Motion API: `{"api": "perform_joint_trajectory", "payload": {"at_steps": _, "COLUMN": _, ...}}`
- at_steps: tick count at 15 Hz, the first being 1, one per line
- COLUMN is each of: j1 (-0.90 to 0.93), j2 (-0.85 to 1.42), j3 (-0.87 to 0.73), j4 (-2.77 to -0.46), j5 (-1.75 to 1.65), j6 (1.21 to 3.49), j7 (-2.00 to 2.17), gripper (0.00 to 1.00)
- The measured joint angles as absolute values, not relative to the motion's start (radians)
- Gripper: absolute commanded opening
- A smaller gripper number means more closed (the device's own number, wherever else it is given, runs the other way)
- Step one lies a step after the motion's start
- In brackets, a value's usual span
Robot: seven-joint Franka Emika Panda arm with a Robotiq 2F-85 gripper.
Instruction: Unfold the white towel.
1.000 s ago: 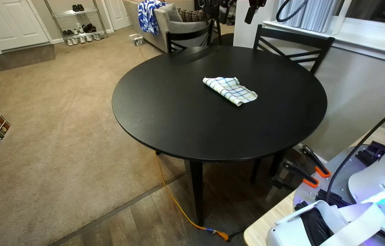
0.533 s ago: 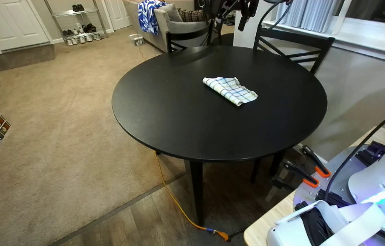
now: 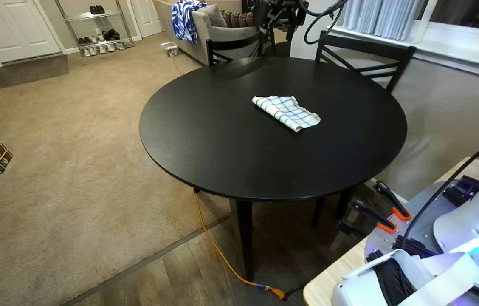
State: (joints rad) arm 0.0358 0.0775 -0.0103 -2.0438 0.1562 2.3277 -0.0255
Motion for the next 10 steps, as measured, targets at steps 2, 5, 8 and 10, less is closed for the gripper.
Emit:
{"api": "perform_joint_trajectory", "payload": {"at_steps": 2, "j1": 0.028, "j2": 0.114, "j3": -0.012, "j4": -2.006, "j5": 0.156, "j6": 2.328, "j7": -0.037, "gripper": 1.0}}
{"api": "perform_joint_trajectory", "payload": {"at_steps": 5, "j1": 0.01, "j2": 0.16, "j3": -0.018, "j4": -1.979, "j5": 0.156, "j6": 2.328, "j7": -0.04, "gripper": 1.0}}
{"api": "perform_joint_trajectory", "payload": {"at_steps": 8, "j1": -0.018, "j2": 0.206, "j3": -0.024, "j4": -1.969, "j5": 0.158, "j6": 2.328, "j7": -0.048, "gripper": 1.0}}
{"api": "perform_joint_trajectory", "payload": {"at_steps": 10, "j1": -0.039, "j2": 0.243, "j3": -0.026, "j4": -1.958, "j5": 0.169, "j6": 2.327, "j7": -0.066, "gripper": 1.0}}
